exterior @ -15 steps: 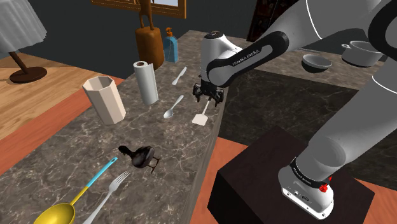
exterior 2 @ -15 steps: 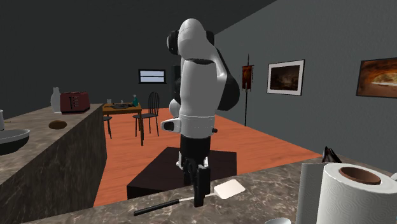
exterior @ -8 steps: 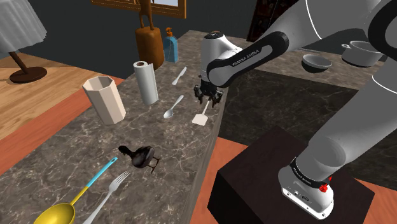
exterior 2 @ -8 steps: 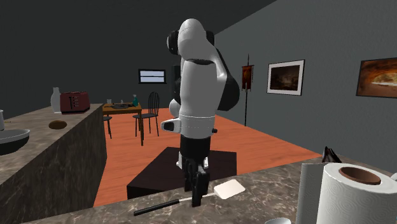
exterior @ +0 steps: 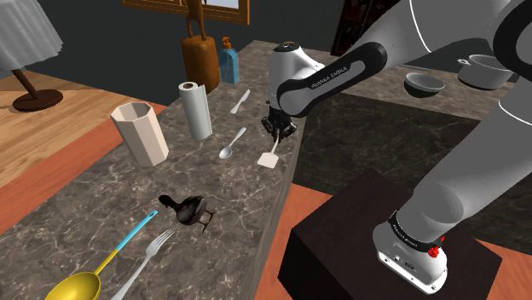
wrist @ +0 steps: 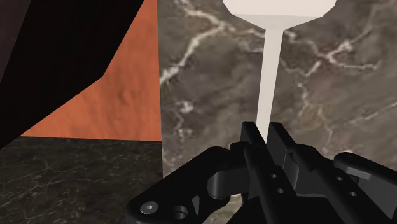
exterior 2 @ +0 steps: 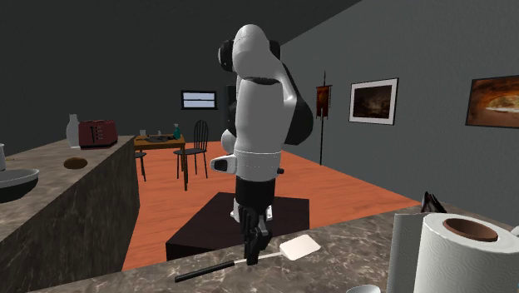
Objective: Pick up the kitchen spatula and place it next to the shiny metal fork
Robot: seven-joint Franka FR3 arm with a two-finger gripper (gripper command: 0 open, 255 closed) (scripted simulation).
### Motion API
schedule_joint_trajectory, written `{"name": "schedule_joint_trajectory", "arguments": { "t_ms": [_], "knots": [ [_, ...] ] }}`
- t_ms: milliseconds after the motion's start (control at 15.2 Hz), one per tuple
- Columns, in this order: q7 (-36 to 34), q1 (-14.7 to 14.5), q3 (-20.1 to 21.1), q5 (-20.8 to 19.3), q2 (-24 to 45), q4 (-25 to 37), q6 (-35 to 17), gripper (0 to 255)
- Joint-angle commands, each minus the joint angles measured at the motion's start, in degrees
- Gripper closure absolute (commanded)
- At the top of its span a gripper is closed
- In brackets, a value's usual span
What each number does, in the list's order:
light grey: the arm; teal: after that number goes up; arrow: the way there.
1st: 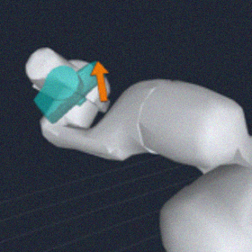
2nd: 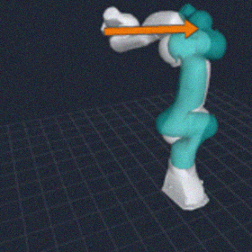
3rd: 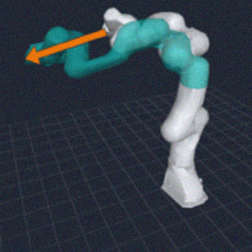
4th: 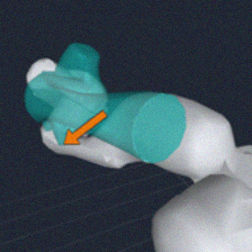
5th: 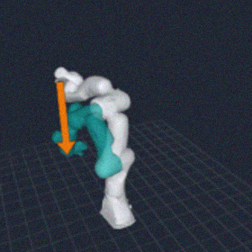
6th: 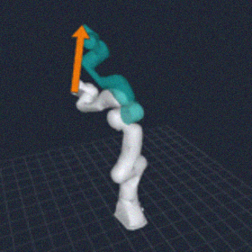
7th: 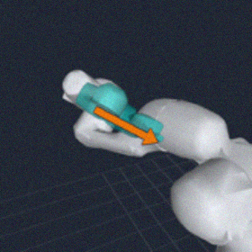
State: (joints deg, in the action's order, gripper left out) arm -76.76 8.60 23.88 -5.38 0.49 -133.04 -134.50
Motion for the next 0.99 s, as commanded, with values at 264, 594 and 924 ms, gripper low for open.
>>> {"name": "schedule_joint_trajectory", "arguments": {
  "t_ms": [264, 594, 924],
  "knots": [
    [1.1, 0.0, 0.0, 1.4, -2.1, 1.2, 3.0, 255],
    [2.3, 0.0, -0.2, 2.8, -4.4, 2.9, 6.8, 255],
    [3.3, -0.1, -0.4, 3.8, -6.4, 5.0, 10.7, 255]
  ]
}}
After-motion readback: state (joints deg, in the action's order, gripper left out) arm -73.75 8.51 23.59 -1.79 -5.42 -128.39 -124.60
